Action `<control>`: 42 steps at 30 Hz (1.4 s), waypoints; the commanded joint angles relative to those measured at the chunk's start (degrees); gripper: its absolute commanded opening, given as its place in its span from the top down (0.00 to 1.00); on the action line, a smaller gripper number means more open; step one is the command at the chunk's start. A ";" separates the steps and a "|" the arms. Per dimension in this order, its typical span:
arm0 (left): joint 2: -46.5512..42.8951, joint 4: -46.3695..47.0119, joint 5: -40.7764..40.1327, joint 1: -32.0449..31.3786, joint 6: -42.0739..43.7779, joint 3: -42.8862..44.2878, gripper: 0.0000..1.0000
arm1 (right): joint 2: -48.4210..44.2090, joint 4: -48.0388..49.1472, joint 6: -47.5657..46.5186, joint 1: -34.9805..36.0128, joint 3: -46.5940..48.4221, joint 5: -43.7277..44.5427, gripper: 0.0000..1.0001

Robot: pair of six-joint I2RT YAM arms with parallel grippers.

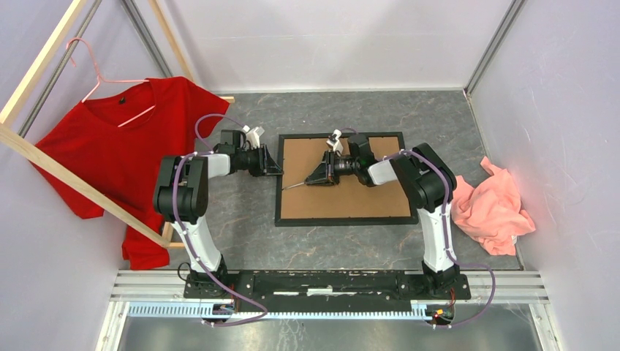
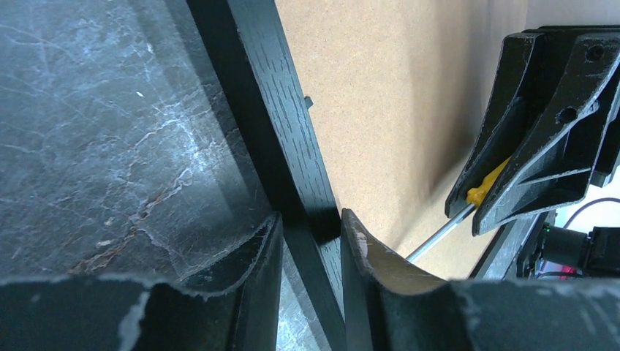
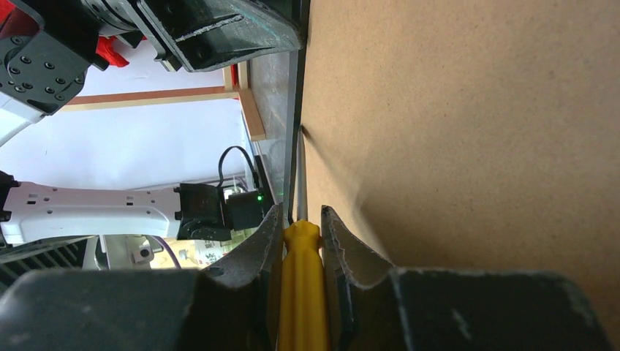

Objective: Take the photo out of the frame
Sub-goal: Release the photo frame item from the photo frame.

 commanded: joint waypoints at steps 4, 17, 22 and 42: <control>1.52 3.27 -8.00 -1.76 -2.35 -2.68 0.96 | 3.17 -2.56 -1.89 6.00 2.27 0.97 1.00; -1.70 0.12 -19.36 -3.83 -6.58 -4.32 0.98 | 1.86 1.66 2.24 6.02 -0.76 2.49 1.00; -0.62 -3.42 -23.28 -4.27 -11.71 -4.46 0.98 | -1.31 -0.06 3.30 6.15 -3.42 6.87 1.00; -0.07 -4.30 -26.47 -5.12 -17.72 -5.76 0.98 | -5.77 -19.62 -3.47 13.54 9.73 13.33 1.00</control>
